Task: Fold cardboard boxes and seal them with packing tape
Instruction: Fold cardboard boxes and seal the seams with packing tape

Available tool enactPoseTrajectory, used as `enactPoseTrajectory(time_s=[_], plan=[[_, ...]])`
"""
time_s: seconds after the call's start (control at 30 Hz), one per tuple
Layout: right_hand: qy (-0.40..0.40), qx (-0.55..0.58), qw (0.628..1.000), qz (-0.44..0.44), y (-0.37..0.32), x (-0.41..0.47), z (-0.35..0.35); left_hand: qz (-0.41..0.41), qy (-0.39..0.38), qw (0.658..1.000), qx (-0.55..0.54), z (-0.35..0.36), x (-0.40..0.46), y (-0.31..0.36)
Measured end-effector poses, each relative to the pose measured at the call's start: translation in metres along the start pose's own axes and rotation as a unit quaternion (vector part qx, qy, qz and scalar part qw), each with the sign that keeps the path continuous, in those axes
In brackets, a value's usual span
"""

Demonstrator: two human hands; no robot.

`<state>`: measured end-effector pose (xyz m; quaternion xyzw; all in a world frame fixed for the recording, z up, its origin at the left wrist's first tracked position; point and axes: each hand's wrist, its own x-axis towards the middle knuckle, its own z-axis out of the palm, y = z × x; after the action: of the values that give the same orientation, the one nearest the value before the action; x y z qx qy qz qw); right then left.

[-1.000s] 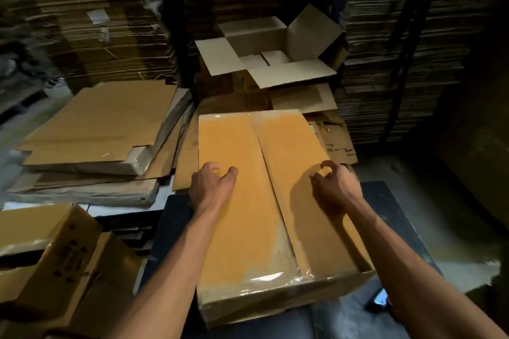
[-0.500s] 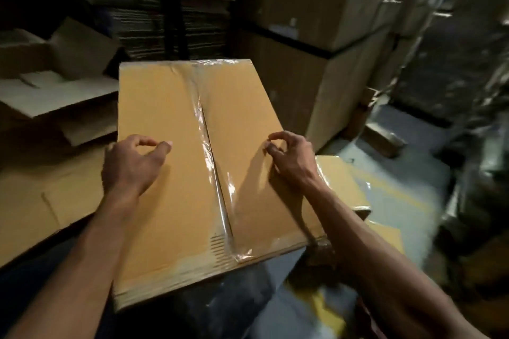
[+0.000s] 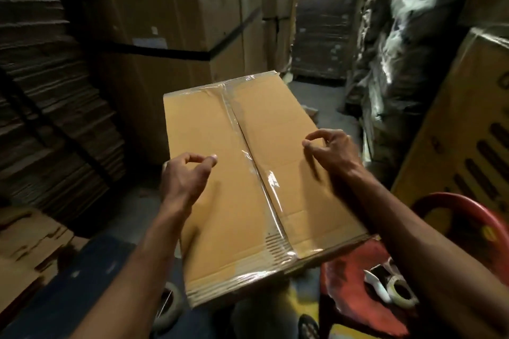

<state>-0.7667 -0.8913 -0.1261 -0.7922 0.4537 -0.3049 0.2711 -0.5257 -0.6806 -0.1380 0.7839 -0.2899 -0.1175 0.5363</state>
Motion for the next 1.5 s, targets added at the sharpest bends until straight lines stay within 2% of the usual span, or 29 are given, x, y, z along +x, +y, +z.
enactPoseTrajectory(time_s=[0.2, 0.3, 0.6, 0.8, 0.9, 1.07, 1.2, 1.37, 1.5], plan=[[0.040, -0.030, 0.998, 0.047, 0.130, 0.140, -0.050, -0.037, -0.124, 0.989, -0.068, 0.185, 0.092, 0.037], [0.059, -0.045, 0.994, 0.082, 0.179, 0.195, -0.065, -0.060, -0.171, 0.980, -0.085, 0.253, 0.123, 0.054], [0.156, -0.043, 0.978, 0.132, 0.267, 0.272, -0.082, -0.141, -0.268, 0.943, -0.138, 0.372, 0.213, 0.059], [0.208, -0.035, 0.962, 0.172, 0.351, 0.328, -0.058, -0.171, -0.277, 0.932, -0.161, 0.468, 0.272, 0.041], [0.210, -0.029, 0.958, 0.192, 0.416, 0.377, -0.030, -0.186, -0.278, 0.929, -0.157, 0.535, 0.300, 0.011], [0.121, -0.037, 0.964, 0.233, 0.532, 0.448, 0.058, -0.264, -0.264, 0.919, -0.124, 0.650, 0.347, -0.062], [0.113, -0.026, 0.953, 0.279, 0.610, 0.483, 0.133, -0.298, -0.255, 0.917, -0.073, 0.718, 0.389, -0.129], [0.050, -0.023, 0.951, 0.304, 0.694, 0.490, 0.219, -0.334, -0.247, 0.910, -0.013, 0.784, 0.416, -0.221], [0.047, 0.000, 0.943, 0.329, 0.748, 0.465, 0.269, -0.383, -0.245, 0.890, -0.010, 0.818, 0.405, -0.273]])
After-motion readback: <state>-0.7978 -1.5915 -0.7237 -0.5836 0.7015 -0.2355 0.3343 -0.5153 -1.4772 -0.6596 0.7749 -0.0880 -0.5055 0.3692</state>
